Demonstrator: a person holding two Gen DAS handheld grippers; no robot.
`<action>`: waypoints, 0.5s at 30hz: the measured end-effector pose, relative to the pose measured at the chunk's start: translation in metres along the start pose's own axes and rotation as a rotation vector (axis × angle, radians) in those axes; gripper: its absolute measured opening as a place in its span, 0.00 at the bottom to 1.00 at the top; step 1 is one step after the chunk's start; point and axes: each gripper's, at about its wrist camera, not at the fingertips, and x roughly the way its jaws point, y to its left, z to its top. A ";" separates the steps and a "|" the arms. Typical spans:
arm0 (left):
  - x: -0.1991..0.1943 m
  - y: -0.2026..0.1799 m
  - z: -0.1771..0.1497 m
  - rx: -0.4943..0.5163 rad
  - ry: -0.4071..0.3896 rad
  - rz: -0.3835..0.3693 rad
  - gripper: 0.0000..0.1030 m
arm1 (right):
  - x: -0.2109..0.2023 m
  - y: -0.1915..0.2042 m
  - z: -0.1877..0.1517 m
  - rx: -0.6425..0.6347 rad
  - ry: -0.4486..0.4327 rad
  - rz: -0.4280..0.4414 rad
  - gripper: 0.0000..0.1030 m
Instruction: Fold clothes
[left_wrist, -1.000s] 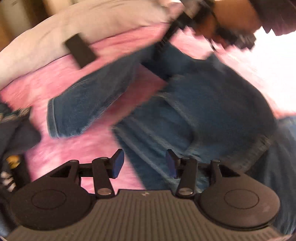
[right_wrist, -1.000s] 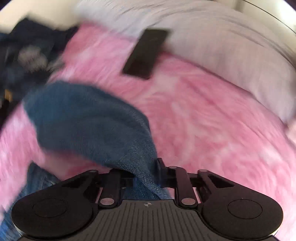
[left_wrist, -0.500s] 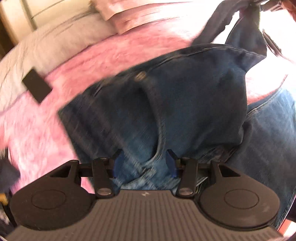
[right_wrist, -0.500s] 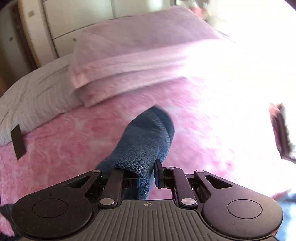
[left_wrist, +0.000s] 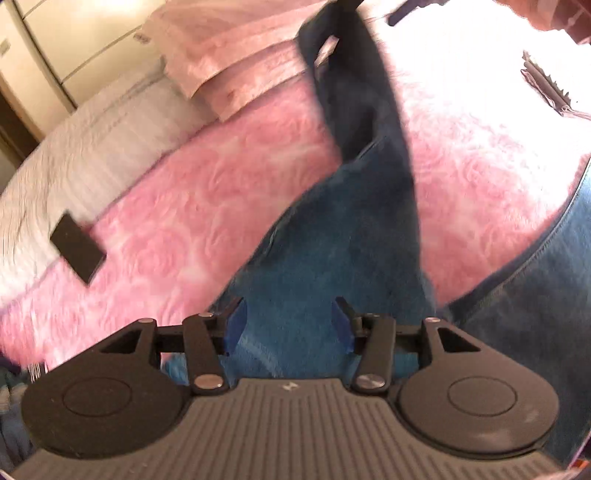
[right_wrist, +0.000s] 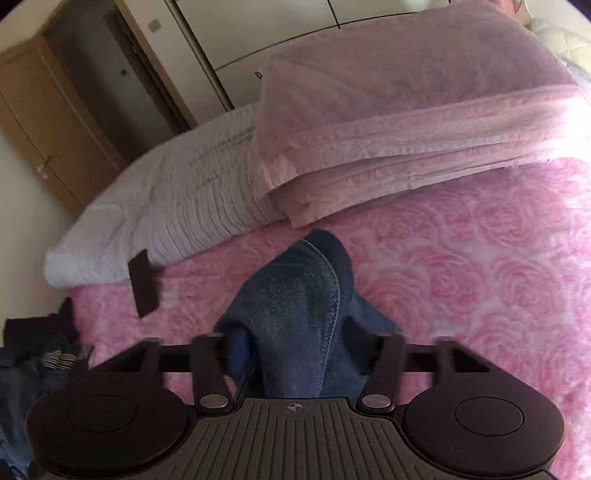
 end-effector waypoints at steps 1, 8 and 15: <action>0.007 -0.004 0.008 0.013 -0.005 -0.008 0.47 | 0.003 -0.009 0.003 0.010 0.003 0.009 0.84; 0.054 -0.032 0.060 0.103 -0.044 -0.064 0.59 | 0.008 -0.071 0.028 0.123 -0.006 0.069 0.84; 0.105 -0.040 0.092 0.149 -0.025 -0.086 0.39 | 0.073 -0.133 -0.007 0.007 0.164 0.019 0.82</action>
